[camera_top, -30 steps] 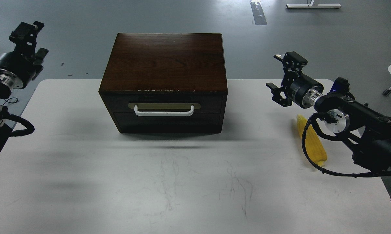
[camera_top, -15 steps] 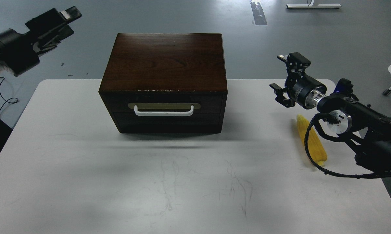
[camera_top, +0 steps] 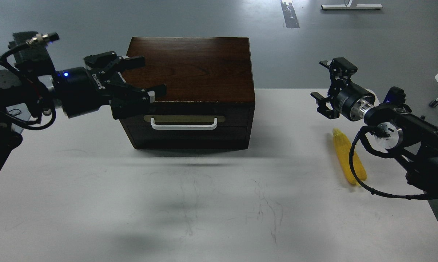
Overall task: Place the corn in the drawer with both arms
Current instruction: 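Move the left gripper toward the white drawer handle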
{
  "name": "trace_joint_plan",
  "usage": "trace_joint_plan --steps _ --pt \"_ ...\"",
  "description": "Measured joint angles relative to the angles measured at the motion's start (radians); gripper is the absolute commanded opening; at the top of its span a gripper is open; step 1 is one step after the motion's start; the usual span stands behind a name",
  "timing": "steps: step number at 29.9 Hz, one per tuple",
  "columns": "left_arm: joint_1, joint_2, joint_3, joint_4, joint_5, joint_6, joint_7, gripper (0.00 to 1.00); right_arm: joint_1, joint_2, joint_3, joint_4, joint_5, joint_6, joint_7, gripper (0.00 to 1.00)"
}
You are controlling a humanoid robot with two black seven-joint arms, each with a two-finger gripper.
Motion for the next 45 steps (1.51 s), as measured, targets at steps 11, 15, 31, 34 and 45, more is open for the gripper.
trace_joint_plan --steps 11,15,31,34,45 --pt "-0.029 -0.053 0.132 0.041 0.239 -0.002 0.0 0.99 -0.004 -0.019 0.0 0.0 0.0 0.0 0.0 1.0" --pt "-0.038 -0.066 0.127 0.014 0.225 -0.002 0.0 0.99 -0.006 -0.02 0.0 0.0 0.0 0.0 0.0 1.0" --pt "-0.062 -0.122 0.137 -0.008 0.235 0.13 0.0 0.99 -0.009 -0.021 -0.003 -0.001 0.0 -0.003 0.0 1.0" --pt "-0.055 -0.157 0.142 0.037 0.239 0.133 0.0 0.99 -0.009 -0.02 -0.004 -0.001 0.0 -0.003 0.0 1.0" --pt "-0.06 -0.229 0.22 0.24 0.239 0.121 0.0 0.98 -0.011 -0.021 -0.008 -0.005 0.0 -0.006 0.0 1.0"
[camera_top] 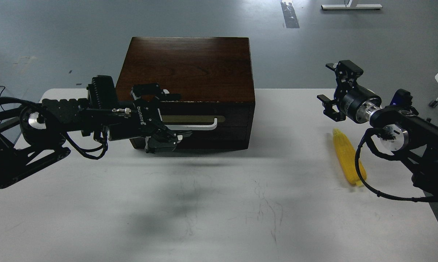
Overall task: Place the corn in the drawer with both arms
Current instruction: 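Hook the left gripper onto the white drawer handle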
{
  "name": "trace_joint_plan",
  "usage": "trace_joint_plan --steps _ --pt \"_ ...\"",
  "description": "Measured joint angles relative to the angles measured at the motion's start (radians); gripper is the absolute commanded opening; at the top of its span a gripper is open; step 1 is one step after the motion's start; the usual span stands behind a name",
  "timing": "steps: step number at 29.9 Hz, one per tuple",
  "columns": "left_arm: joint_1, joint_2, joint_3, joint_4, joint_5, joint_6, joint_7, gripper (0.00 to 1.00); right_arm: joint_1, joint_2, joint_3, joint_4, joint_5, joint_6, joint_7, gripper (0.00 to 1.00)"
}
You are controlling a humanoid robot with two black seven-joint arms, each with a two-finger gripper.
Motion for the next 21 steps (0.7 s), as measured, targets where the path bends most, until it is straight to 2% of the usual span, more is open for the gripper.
trace_joint_plan --steps 11,21 --pt "-0.018 0.006 0.059 -0.058 0.0 0.051 0.0 0.99 0.0 -0.003 -0.004 -0.006 -0.001 -0.001 0.0 1.0" --pt "-0.007 -0.007 0.065 -0.023 0.0 0.051 0.0 0.98 0.0 -0.003 -0.006 -0.007 -0.001 0.0 0.0 1.0"
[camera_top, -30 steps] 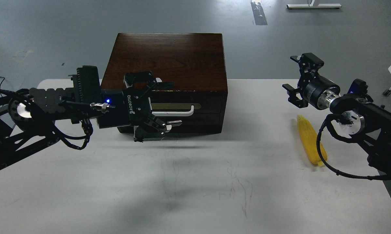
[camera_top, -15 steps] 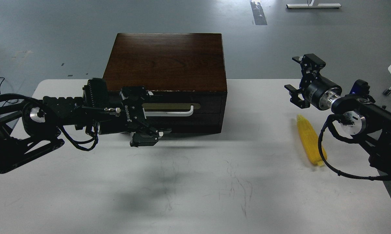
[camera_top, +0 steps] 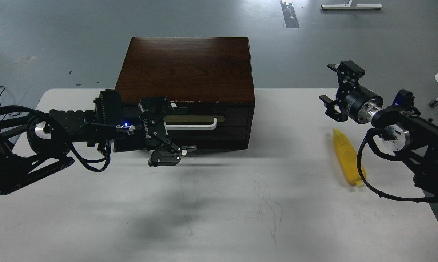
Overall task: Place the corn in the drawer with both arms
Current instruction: 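Hook the left gripper onto the white drawer handle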
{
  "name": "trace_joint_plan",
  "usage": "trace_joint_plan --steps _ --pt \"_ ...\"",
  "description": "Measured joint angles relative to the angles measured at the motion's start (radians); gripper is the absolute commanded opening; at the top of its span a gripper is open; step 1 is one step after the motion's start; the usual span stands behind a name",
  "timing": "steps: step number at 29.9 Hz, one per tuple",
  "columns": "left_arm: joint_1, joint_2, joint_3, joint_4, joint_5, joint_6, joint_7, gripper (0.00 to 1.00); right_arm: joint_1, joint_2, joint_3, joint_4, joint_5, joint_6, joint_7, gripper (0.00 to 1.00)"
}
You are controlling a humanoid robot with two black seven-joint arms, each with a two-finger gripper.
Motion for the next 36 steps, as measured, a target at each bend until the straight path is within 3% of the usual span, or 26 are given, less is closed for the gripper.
trace_joint_plan --steps 14,21,36 --pt "0.023 -0.012 0.001 0.004 0.0 -0.021 0.0 0.98 -0.007 0.0 -0.002 -0.002 0.0 -0.007 0.0 1.0" --pt "0.035 -0.015 -0.001 0.003 0.0 -0.069 0.056 0.99 -0.007 0.0 -0.002 -0.002 0.0 -0.011 0.0 1.0" --pt "0.033 -0.02 -0.001 0.004 0.0 -0.107 0.078 0.99 -0.012 0.001 -0.002 -0.005 0.0 -0.011 0.0 1.0"
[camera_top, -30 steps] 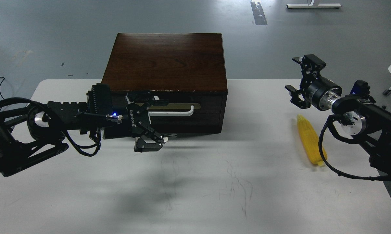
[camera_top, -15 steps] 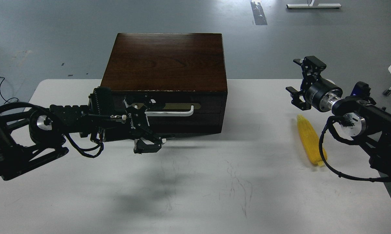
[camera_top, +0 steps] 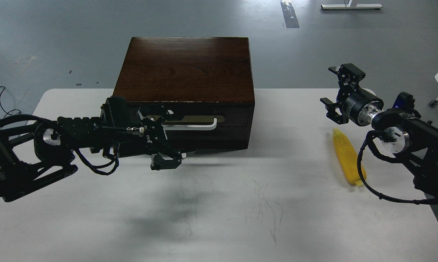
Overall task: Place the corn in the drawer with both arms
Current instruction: 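Hook the left gripper onto the white drawer handle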
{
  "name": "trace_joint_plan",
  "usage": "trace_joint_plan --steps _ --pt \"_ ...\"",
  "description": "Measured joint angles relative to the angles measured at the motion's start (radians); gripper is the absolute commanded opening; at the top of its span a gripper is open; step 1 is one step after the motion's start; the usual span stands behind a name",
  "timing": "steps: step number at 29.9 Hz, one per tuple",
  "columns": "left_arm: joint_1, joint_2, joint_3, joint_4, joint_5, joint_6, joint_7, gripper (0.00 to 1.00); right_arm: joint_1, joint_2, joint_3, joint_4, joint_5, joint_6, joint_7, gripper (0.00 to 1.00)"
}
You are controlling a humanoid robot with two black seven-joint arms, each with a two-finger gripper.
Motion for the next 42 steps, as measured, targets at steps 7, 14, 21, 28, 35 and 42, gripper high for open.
trace_joint_plan --steps 7,14,21,28,35,42 --pt "-0.011 -0.012 -0.002 0.003 0.0 -0.048 0.006 0.99 -0.002 0.002 0.0 -0.006 0.0 0.0 0.0 1.0" --pt "-0.012 -0.016 -0.001 0.006 0.0 -0.053 0.008 0.99 -0.009 0.004 0.0 -0.013 0.0 0.001 0.0 1.0" --pt "-0.027 -0.025 0.0 0.016 0.0 -0.065 0.008 0.99 -0.014 0.005 0.0 -0.014 0.0 0.002 0.0 1.0" --pt "-0.033 -0.042 0.0 0.026 0.0 -0.091 0.008 0.99 -0.016 0.005 0.002 -0.015 0.0 0.002 0.0 1.0" --pt "-0.033 -0.047 0.005 0.026 0.0 -0.116 0.005 0.99 -0.019 0.005 0.003 -0.015 0.0 0.002 0.0 1.0" --pt "-0.048 -0.047 0.02 0.024 0.0 -0.13 0.005 0.99 -0.031 0.008 0.006 -0.015 0.0 0.002 0.001 1.0"
